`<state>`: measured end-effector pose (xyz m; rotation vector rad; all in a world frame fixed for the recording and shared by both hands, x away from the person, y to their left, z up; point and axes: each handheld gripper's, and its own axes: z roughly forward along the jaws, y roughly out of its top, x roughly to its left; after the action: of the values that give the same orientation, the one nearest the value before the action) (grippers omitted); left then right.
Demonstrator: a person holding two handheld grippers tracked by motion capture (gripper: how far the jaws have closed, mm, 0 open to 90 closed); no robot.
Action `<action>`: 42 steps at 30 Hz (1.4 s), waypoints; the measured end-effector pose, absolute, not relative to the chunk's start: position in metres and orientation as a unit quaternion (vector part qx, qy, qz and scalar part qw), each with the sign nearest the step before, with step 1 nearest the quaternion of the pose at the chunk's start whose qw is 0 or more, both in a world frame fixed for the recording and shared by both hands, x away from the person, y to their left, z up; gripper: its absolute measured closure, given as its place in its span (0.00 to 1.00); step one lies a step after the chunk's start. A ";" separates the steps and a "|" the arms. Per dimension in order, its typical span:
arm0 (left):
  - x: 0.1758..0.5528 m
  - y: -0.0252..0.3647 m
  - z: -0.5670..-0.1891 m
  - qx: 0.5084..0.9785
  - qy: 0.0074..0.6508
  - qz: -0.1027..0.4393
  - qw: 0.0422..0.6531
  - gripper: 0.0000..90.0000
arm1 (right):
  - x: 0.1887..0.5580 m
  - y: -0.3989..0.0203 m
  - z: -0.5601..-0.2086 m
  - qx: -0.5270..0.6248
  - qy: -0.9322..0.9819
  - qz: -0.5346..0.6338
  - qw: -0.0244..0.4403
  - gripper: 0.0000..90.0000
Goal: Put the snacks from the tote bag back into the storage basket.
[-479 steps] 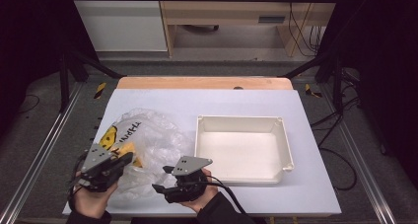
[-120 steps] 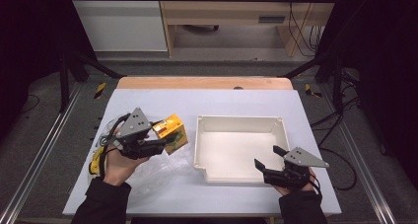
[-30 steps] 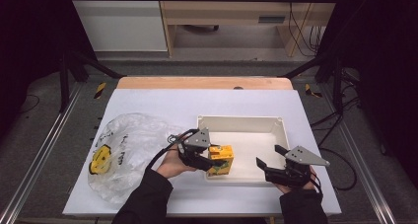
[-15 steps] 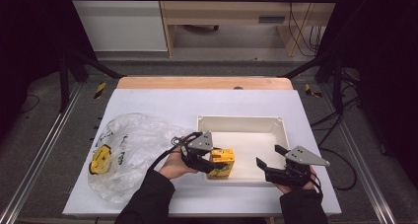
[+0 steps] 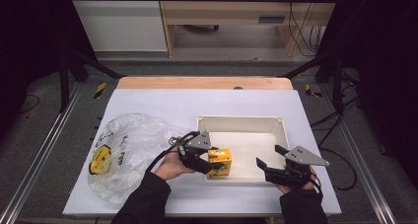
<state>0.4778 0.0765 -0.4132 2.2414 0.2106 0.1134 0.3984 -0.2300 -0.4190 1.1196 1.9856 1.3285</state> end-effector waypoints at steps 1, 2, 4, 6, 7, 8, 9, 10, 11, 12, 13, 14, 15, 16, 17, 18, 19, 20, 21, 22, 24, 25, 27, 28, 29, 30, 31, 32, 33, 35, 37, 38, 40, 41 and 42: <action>0.476 0.077 -0.411 0.898 0.085 0.048 0.429 0.48 | 0.398 -0.230 -0.419 0.412 0.728 0.488 0.249 0.23; 0.474 0.078 -0.409 0.898 0.085 0.052 0.429 0.46 | 0.398 -0.230 -0.419 0.412 0.728 0.488 0.249 0.23; 0.471 0.081 -0.405 0.896 0.090 0.058 0.430 0.44 | 0.398 -0.231 -0.419 0.413 0.727 0.488 0.250 0.23; 0.468 0.084 -0.401 0.893 0.098 0.066 0.434 0.43 | 0.398 -0.231 -0.418 0.412 0.728 0.488 0.250 0.23; 0.465 0.086 -0.398 0.890 0.104 0.073 0.437 0.43 | 0.398 -0.231 -0.418 0.414 0.727 0.488 0.250 0.23; 0.464 0.088 -0.396 0.888 0.107 0.074 0.441 0.43 | 0.398 -0.231 -0.418 0.414 0.726 0.488 0.250 0.22; 0.461 0.091 -0.392 0.882 0.116 0.076 0.451 0.42 | 0.398 -0.232 -0.418 0.414 0.726 0.488 0.250 0.22; 0.460 0.094 -0.390 0.880 0.120 0.079 0.453 0.42 | 0.397 -0.232 -0.418 0.415 0.726 0.488 0.250 0.22; 0.459 0.095 -0.388 0.877 0.125 0.079 0.458 0.42 | 0.397 -0.232 -0.418 0.415 0.726 0.487 0.250 0.22; 0.457 0.098 -0.386 0.873 0.131 0.080 0.462 0.42 | 0.397 -0.232 -0.418 0.415 0.726 0.487 0.251 0.22; 0.456 0.100 -0.384 0.871 0.138 0.085 0.463 0.41 | 0.397 -0.232 -0.418 0.416 0.726 0.487 0.251 0.22; 0.454 0.103 -0.382 0.870 0.145 0.092 0.463 0.40 | 0.397 -0.232 -0.418 0.416 0.726 0.487 0.251 0.22; 0.452 0.106 -0.381 0.869 0.150 0.096 0.462 0.40 | 0.397 -0.232 -0.418 0.415 0.726 0.487 0.251 0.22; 0.451 0.108 -0.380 0.867 0.156 0.100 0.462 0.40 | 0.397 -0.232 -0.418 0.415 0.726 0.488 0.251 0.22; 0.450 0.111 -0.378 0.867 0.160 0.106 0.460 0.40 | 0.397 -0.232 -0.418 0.416 0.725 0.487 0.252 0.22; 0.448 0.115 -0.377 0.864 0.167 0.109 0.462 0.40 | 0.397 -0.232 -0.418 0.416 0.726 0.487 0.252 0.22; 0.447 0.118 -0.376 0.862 0.174 0.110 0.464 0.39 | 0.396 -0.232 -0.418 0.415 0.726 0.487 0.253 0.22; 0.446 0.121 -0.376 0.860 0.180 0.113 0.464 0.39 | 0.396 -0.232 -0.418 0.416 0.725 0.487 0.253 0.22; 0.445 0.125 -0.376 0.858 0.185 0.114 0.465 0.39 | 0.396 -0.232 -0.418 0.416 0.726 0.487 0.253 0.22; 0.444 0.128 -0.376 0.857 0.189 0.113 0.465 0.38 | 0.396 -0.232 -0.418 0.416 0.726 0.486 0.253 0.22; 0.442 0.135 -0.376 0.856 0.196 0.115 0.464 0.38 | 0.396 -0.232 -0.418 0.417 0.726 0.485 0.253 0.22; 0.440 0.139 -0.377 0.855 0.199 0.119 0.463 0.38 | 0.395 -0.231 -0.418 0.417 0.726 0.485 0.252 0.22; 0.437 0.147 -0.378 0.852 0.208 0.125 0.463 0.37 | 0.395 -0.231 -0.418 0.416 0.728 0.484 0.252 0.21; 0.437 0.151 -0.379 0.850 0.213 0.126 0.465 0.37 | 0.395 -0.230 -0.419 0.415 0.728 0.483 0.253 0.21; 0.435 0.157 -0.380 0.846 0.225 0.127 0.467 0.37 | 0.395 -0.230 -0.419 0.415 0.728 0.483 0.253 0.21; 0.434 0.161 -0.381 0.842 0.232 0.129 0.469 0.37 | 0.395 -0.230 -0.419 0.415 0.728 0.483 0.253 0.21; 0.434 0.165 -0.382 0.840 0.238 0.130 0.470 0.36 | 0.395 -0.230 -0.419 0.416 0.728 0.482 0.254 0.21; 0.433 0.170 -0.383 0.836 0.245 0.131 0.473 0.36 | 0.395 -0.230 -0.418 0.416 0.728 0.482 0.255 0.21; 0.432 0.175 -0.384 0.833 0.252 0.134 0.474 0.36 | 0.395 -0.230 -0.419 0.416 0.728 0.481 0.255 0.21; 0.431 0.184 -0.387 0.828 0.270 0.141 0.471 0.35 | 0.394 -0.231 -0.419 0.416 0.727 0.482 0.256 0.21; 0.429 0.195 -0.389 0.821 0.287 0.148 0.471 0.34 | 0.394 -0.231 -0.419 0.417 0.727 0.481 0.257 0.21; 0.428 0.198 -0.390 0.818 0.293 0.150 0.472 0.34 | 0.394 -0.231 -0.419 0.417 0.727 0.481 0.257 0.21; 0.425 0.208 -0.392 0.813 0.305 0.160 0.469 0.34 | 0.394 -0.231 -0.419 0.418 0.727 0.480 0.256 0.21; 0.423 0.213 -0.393 0.811 0.311 0.164 0.468 0.34 | 0.394 -0.231 -0.419 0.419 0.727 0.480 0.256 0.21; 0.422 0.218 -0.394 0.809 0.316 0.168 0.467 0.34 | 0.394 -0.231 -0.420 0.419 0.727 0.479 0.257 0.20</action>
<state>0.4217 0.2178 -0.3938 1.9853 0.7754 0.4123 0.3942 -0.2312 -0.4196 1.1373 1.9735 1.3002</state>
